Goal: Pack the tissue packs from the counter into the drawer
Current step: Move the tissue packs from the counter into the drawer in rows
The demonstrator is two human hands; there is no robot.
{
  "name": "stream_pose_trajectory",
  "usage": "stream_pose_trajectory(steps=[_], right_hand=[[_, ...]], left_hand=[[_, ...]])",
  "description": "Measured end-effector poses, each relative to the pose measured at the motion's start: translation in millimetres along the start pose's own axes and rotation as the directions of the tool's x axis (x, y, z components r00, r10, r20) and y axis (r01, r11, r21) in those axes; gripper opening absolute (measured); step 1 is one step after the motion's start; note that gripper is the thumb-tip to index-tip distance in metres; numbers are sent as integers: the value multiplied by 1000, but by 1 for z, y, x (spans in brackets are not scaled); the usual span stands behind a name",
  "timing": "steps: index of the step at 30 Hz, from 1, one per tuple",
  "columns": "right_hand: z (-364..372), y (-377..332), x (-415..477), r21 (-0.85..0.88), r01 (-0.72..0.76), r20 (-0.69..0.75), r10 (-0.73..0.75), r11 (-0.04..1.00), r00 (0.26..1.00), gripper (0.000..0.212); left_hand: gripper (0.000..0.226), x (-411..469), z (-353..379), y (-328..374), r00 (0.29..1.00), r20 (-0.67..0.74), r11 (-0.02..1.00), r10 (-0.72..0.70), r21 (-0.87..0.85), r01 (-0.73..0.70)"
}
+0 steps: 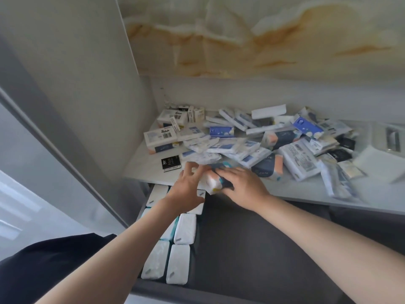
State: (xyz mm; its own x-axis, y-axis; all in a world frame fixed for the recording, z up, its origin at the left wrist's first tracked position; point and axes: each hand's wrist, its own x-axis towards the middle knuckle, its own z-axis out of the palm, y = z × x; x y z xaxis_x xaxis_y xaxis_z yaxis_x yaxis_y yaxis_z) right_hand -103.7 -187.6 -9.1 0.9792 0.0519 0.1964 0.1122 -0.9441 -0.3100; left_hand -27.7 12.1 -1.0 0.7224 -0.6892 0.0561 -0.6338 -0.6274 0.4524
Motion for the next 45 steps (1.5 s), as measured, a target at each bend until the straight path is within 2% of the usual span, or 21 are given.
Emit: stream_pose_trajectory(steps=[2,4,6,8,10,14,17,20,22,25,28,32,36,38,41,45], right_hand=[[-12,-7,-5,220,-56,31,50,974,998,61],[-24,-19,-13,259,-67,45,57,963,997,52],[-39,-30,-22,191,-96,129,72,977,989,49],[-48,-38,-28,78,-159,279,131,984,951,55],[-46,-43,-33,-14,-194,363,186,981,913,54],[-11,-38,-45,21,-339,448,294,941,845,44],[24,-26,-46,93,-520,544,394,849,741,36],[60,-16,-43,69,-624,597,469,778,651,49],[80,-12,-41,90,-674,588,507,733,630,53],[106,-3,-39,134,-730,531,573,671,624,49],[122,5,-36,194,-803,459,672,563,582,50],[138,5,-28,304,-838,463,699,452,545,51],[151,-4,-23,429,-884,458,799,186,390,53],[156,-7,-22,453,-883,480,801,124,358,49],[159,-7,-21,465,-870,515,751,161,414,44],[145,3,-20,336,-885,563,685,321,462,39]], left_hand=[[77,0,-7,4,985,-126,990,114,-65,-123],[62,1,-17,8,964,-176,976,201,-50,-213],[57,-2,-26,11,966,-117,972,230,-12,-233],[58,-9,-27,15,981,-14,981,193,24,-192],[58,-18,-19,17,986,79,988,148,43,-151],[61,-29,6,10,973,226,994,49,80,-69],[67,-35,23,-4,945,328,973,-9,220,-67],[65,-37,37,-16,918,396,911,-18,384,-148],[63,-36,45,-23,900,432,880,-56,447,-160],[56,-33,47,-33,901,421,883,-105,456,-110],[48,-29,48,-37,922,367,896,-122,440,-57],[47,-28,54,-36,935,335,893,-118,448,-47],[49,-29,56,-42,954,288,917,-78,396,-45],[49,-30,56,-43,967,248,926,-65,377,-34],[49,-33,58,-46,972,229,929,-62,368,-27],[52,-34,58,-47,958,278,920,-66,389,-49]])
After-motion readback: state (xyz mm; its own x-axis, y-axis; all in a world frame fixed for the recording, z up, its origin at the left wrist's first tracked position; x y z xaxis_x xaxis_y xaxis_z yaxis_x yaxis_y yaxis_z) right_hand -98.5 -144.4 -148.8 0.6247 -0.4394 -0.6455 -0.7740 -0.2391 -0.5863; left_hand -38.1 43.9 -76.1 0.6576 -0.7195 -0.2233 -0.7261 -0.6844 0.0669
